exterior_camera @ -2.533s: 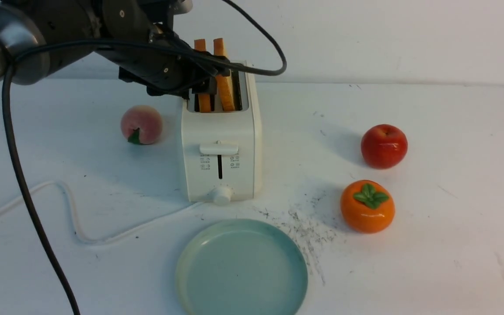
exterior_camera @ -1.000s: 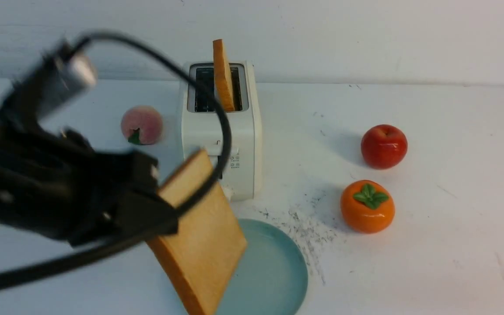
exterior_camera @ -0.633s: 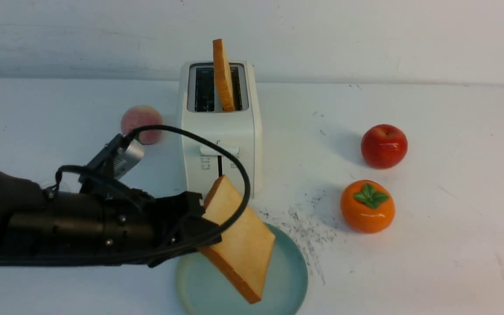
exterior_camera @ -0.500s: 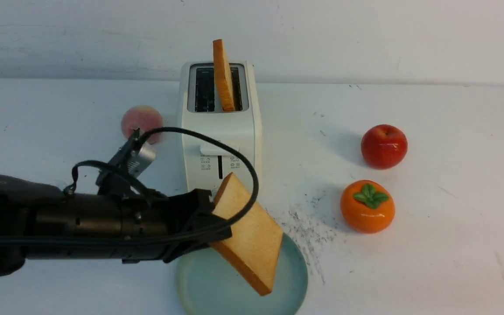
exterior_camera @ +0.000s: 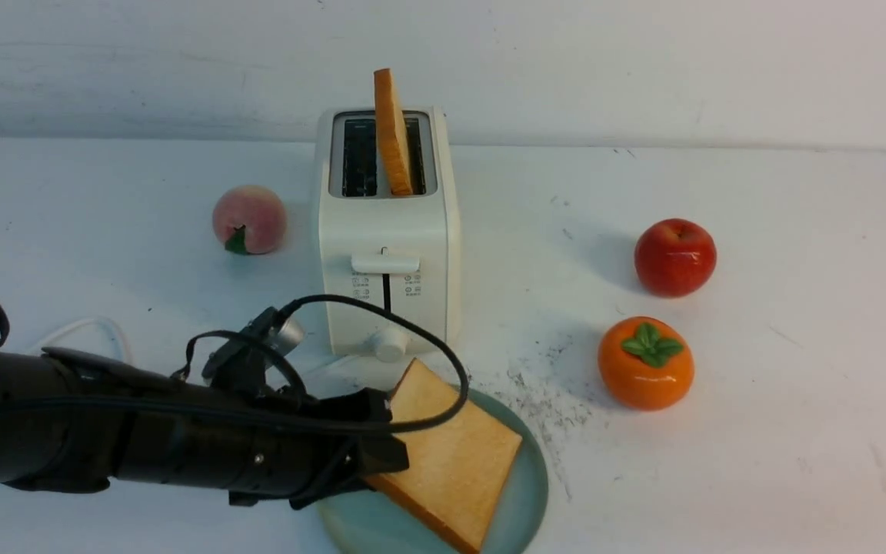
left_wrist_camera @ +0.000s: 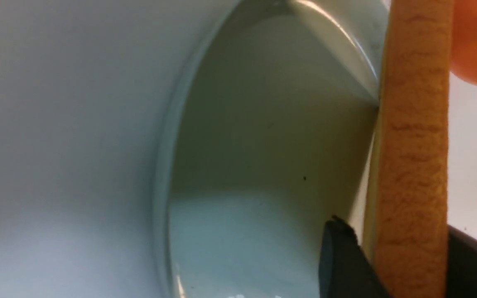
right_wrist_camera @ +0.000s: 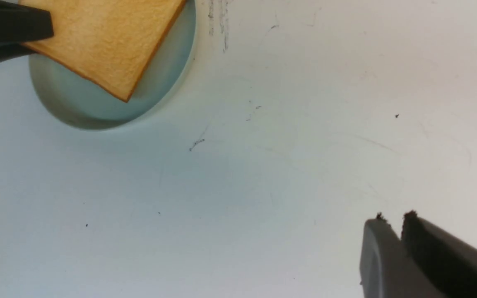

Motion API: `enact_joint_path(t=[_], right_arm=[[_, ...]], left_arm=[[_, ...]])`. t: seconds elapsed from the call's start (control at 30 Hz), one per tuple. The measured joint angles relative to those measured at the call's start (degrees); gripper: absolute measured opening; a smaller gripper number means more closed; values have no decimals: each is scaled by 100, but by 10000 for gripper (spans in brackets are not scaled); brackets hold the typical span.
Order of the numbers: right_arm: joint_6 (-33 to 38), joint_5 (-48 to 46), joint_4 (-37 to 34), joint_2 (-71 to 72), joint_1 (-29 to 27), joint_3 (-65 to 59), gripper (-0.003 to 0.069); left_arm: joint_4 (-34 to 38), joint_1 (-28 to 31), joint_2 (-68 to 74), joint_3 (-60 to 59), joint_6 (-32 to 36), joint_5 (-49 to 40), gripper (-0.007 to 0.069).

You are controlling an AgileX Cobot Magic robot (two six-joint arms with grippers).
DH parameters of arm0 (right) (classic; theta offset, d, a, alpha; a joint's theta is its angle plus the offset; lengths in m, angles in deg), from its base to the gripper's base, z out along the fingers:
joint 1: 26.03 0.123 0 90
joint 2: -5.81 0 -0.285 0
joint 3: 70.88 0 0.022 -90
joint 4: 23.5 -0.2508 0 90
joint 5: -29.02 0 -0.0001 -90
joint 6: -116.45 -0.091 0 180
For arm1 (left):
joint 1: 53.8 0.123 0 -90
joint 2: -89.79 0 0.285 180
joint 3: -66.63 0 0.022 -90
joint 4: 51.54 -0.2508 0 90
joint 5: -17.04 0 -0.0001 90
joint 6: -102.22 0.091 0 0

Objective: Take toasted bread from bread machine on white table place on plate.
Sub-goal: 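Place the slice of bread on the plate with the left gripper, then grasp the toast slice in the toaster and pull it up out of the slot with the right gripper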

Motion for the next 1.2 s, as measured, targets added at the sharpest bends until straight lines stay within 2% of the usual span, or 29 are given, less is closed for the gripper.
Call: enact_joint_path(t=[0.03,0.07,0.1,0.17,0.3,0.5,0.67,0.8,0.83,0.9,0.93,1.03,1.13,1.2], right_arm=[[0,-13,0,0,0,0,78],[0,-77,0,0,0,0,80],[0,-77,0,0,0,0,80],[0,-259,0,0,0,0,83],[0,-418,0,0,0,0,86],[6,-426,0,0,0,0,92],[397,-347,-162,0,0,0,95],[1245,-186,-1087,-93,0,38,96],[1476,-207,-1427,-190,0,109,95],[1835,-319,-1961,-486,0,331,76],[1904,-369,-2095,-598,0,424,70],[2350,-533,-2442,-1200,37,984,12],[2461,-538,-2325,-1803,344,1815,1],[2285,-515,-2097,-2175,767,2394,1]], left_arm=[[-14,0,0,0,0,24,301],[-154,0,-5,5,0,233,358],[-172,0,-5,5,0,261,365],[-411,0,-35,5,0,552,440],[-897,0,-211,43,0,694,499],[-1525,0,-840,149,-132,699,497],[-2134,0,-1595,167,-525,727,446],[-2872,0,-2269,167,-2257,663,288],[-3093,0,-2393,172,-2894,555,230],[-3767,0,-2518,269,-3854,-3,132],[-4014,0,-2538,324,-4113,-142,113],[-5287,0,-2568,749,-5095,-1308,-6],[-6729,0,-2568,1438,-6129,-2397,-14],[-7528,0,-2581,1817,-6611,-2691,-14]])
